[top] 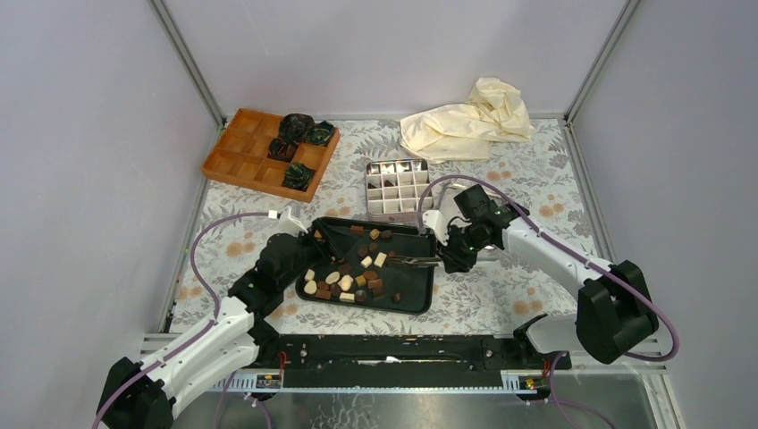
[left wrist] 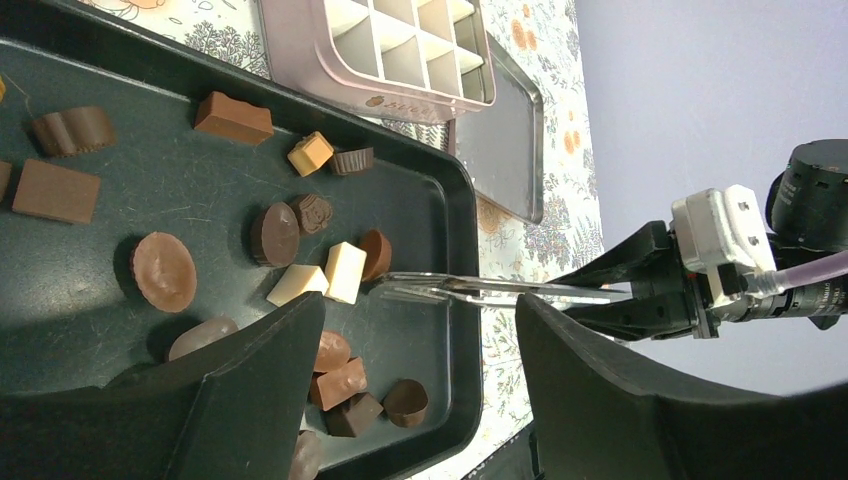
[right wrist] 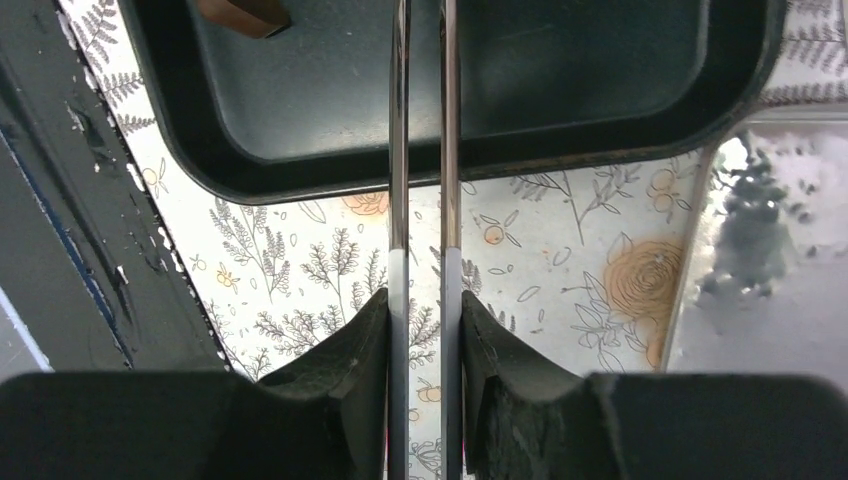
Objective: Pack the chocolate
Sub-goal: Adjust the fake chocolate on the plate, then pick up the fake chocolate from the plate.
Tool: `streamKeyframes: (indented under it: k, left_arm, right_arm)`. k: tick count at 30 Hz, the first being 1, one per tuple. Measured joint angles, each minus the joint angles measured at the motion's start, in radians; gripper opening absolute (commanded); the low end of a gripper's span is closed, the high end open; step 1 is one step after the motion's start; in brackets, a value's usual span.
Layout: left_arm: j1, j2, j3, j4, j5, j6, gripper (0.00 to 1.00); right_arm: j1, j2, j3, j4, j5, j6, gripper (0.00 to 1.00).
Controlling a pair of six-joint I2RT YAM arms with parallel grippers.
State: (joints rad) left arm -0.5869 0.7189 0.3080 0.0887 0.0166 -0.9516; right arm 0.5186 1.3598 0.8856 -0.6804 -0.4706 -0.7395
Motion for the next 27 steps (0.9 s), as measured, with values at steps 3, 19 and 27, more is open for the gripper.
streamKeyframes:
  k: [3,19,27]
  left_arm:
    - [0.0,-0.002,0.0,0.0,0.0,0.0,0.77]
    - [0.0,0.019,0.006,0.001,0.0,0.001,0.77]
    - [0.0,0.058,0.021,0.002,0.008,0.002,0.77]
  right_arm:
    - [-0.023,-0.019,0.0,0.005,0.019,0.014,0.21]
    - [-0.203,-0.121,0.0,-0.01,-0.021,0.048,0.4]
    - [-0.206,-0.039,0.045,-0.026,-0.029,0.047,0.48]
